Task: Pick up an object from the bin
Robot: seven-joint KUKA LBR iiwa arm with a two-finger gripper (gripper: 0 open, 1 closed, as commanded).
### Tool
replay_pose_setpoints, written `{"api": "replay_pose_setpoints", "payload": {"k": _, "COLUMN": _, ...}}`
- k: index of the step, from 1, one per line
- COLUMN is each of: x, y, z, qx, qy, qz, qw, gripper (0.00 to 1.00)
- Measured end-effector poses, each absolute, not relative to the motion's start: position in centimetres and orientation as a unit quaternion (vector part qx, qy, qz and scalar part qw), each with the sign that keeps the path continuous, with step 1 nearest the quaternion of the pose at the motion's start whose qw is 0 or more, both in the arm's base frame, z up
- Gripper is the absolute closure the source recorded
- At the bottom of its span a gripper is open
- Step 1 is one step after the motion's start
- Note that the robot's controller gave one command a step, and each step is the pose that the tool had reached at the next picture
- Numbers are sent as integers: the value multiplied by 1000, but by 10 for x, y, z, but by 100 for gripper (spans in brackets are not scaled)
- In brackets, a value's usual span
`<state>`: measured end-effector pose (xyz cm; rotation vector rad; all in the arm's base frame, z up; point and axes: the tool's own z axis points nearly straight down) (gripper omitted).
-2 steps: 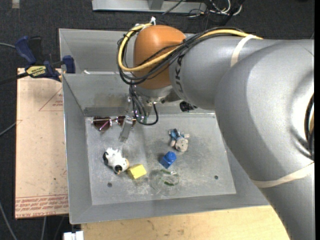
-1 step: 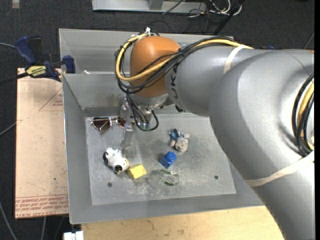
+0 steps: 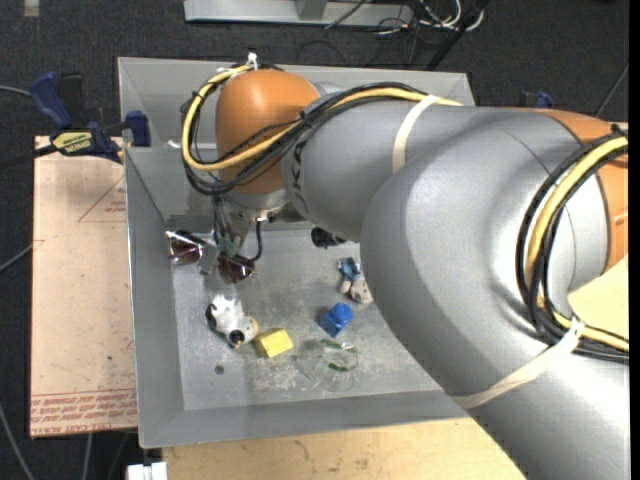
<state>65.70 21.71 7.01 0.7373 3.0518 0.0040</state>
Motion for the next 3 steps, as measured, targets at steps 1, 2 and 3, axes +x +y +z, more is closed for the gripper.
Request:
{"api": "replay_pose_setpoints", "payload": {"k": 1, "x": 657, "y": 217, "z": 70, "qx": 235, "qy": 972, "qz": 1, "qw": 1, "gripper": 100}}
{"api": "replay_pose_setpoints", "payload": {"k": 2, "x": 655, "y": 216, "z": 74, "qx": 235, "qy": 972, "qz": 0, "qw": -1, "gripper": 100}}
{"api": "replay_pose_setpoints", "payload": {"k": 3, "x": 654, "y": 215, "z": 93, "qx": 235, "qy": 972, "qz": -2, "qw": -5, "gripper": 100}}
